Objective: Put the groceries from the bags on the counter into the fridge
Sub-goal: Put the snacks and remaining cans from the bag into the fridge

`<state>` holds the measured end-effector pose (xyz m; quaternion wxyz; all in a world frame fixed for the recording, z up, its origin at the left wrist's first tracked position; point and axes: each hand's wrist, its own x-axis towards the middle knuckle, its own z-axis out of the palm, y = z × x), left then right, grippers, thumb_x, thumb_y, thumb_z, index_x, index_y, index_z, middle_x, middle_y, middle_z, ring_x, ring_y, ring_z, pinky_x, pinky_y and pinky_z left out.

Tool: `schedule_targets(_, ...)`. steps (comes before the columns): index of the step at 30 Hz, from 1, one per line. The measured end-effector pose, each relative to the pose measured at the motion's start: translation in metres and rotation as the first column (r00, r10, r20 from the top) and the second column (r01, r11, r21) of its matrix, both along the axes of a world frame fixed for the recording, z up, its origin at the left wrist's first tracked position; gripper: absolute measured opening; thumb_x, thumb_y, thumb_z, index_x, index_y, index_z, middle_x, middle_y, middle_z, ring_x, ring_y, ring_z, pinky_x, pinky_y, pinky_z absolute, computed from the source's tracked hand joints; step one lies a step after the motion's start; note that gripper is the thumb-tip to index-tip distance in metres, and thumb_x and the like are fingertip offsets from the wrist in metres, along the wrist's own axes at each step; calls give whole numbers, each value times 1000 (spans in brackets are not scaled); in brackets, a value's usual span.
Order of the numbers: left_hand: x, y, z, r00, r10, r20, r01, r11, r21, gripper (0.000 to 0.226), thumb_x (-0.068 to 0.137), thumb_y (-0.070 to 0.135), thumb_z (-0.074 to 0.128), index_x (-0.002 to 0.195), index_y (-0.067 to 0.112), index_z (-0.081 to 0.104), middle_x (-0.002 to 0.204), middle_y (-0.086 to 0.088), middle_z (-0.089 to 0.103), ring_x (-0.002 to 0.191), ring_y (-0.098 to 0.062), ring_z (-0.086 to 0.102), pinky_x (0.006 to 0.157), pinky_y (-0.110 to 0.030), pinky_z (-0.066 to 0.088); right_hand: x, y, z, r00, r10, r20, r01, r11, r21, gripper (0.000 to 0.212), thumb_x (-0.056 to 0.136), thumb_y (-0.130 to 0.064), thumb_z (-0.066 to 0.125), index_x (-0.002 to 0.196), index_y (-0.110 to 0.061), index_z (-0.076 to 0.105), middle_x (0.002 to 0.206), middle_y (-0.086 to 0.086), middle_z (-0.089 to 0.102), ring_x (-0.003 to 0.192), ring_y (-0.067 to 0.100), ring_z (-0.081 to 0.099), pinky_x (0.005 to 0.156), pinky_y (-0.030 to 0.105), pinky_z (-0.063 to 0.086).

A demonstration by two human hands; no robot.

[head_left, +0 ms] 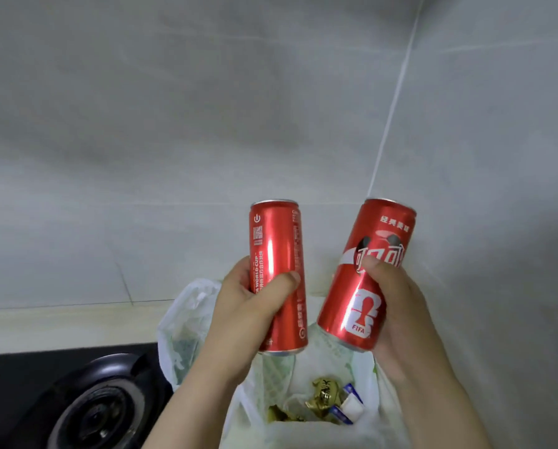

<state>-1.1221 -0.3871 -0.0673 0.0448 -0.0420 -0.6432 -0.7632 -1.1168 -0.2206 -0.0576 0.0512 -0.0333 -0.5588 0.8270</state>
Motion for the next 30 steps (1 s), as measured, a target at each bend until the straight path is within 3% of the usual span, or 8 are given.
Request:
schedule_targets(2,10,-2,9,999,41,-24,-41,999,2,57,50,43,71,100,19,66,92,-14,71,82,-30,70,69,-37,58,5,-3,8,1000,24,-6,-24,999,29,48,60,-35,72,104,-17,63,84,8,71,70,21,72,63,37,57)
schedule_targets(5,24,-1,18,993,109,-36,-109,994,19,55,48,46,72,96,19,67,92,-14,72,82,-31,71,67,-36,58,11,-7,18,997,79,-21,-78,995,65,59,54,-35,87,105,-18,63,84,9,73,75,25,73,67,39,57)
schedule_targets(9,44,-1,26,977,210,-37,-210,978,1,59,50,53,75,97,18,68,85,-10,74,76,-25,72,63,-29,55,13,-12,24,982,176,-67,-166,978,130,57,55,-43,75,104,-16,64,88,10,75,75,26,74,63,37,60)
schedule_targets(14,73,-12,17,922,386,-14,-386,921,-47,38,64,42,75,94,19,68,84,-9,74,75,-26,73,68,-36,58,11,-31,12,951,307,-45,-294,939,179,59,48,-47,76,101,-23,63,84,6,75,72,24,73,68,38,58)
schedule_targets(20,122,-45,15,806,590,-39,-592,804,-58,55,54,52,74,96,17,67,81,-10,73,73,-26,72,65,-34,56,30,-77,7,881,468,-61,-445,866,227,52,53,-49,77,97,-26,64,86,7,74,75,27,73,75,45,59)
schedule_targets(24,157,-78,22,725,684,-79,-688,724,-55,45,59,39,77,97,16,66,81,-10,73,72,-26,72,64,-32,56,51,-121,19,813,572,-105,-530,803,273,53,53,-49,76,99,-26,64,87,7,74,76,26,73,74,44,60)
schedule_targets(30,229,-139,28,573,815,-82,-820,571,-49,50,54,50,75,98,28,66,89,-4,74,80,-23,73,74,-41,56,102,-210,29,714,682,-156,-632,724,277,51,56,-50,75,100,-29,62,88,2,74,76,21,73,76,45,59)
